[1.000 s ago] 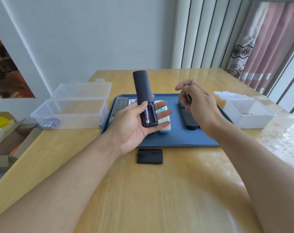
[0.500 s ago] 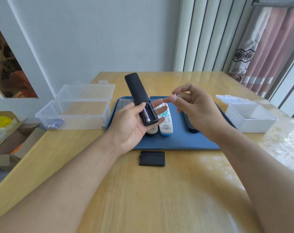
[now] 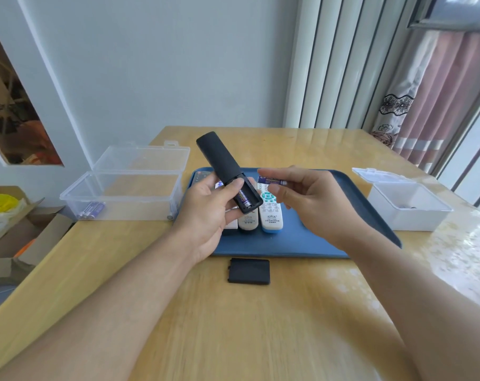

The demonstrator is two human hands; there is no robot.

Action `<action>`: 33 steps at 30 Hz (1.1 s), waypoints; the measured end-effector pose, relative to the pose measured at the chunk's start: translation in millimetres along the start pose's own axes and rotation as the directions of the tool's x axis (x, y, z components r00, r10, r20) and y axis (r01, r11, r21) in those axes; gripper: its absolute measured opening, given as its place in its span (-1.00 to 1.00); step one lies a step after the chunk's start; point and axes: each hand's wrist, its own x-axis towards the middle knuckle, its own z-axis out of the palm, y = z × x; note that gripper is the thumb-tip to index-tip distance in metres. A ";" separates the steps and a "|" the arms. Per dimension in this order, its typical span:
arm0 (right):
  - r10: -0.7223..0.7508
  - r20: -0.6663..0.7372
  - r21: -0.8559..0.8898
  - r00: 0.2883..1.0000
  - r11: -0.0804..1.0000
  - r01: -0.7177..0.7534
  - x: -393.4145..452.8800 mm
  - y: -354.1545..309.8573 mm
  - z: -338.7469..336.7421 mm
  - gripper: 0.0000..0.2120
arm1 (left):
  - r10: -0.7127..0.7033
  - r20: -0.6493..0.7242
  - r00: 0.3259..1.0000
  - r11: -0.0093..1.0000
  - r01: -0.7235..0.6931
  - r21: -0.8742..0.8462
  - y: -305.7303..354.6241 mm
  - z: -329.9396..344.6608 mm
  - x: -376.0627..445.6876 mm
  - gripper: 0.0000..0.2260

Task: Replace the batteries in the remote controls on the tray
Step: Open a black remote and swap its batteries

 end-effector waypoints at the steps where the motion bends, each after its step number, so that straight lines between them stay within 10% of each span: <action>1: -0.001 -0.007 0.013 1.000 1.000 0.001 -0.1 -0.4 0.5 -0.82 | 0.001 -0.003 1.000 1.000 -0.001 0.001 0.0 -0.5 0.4 -0.83; 33: -0.059 -0.176 0.178 0.983 0.980 0.091 -2.7 -6.6 9.4 -0.81 | 0.055 0.036 0.998 0.998 -0.055 -0.001 4.0 5.6 -6.3 -0.82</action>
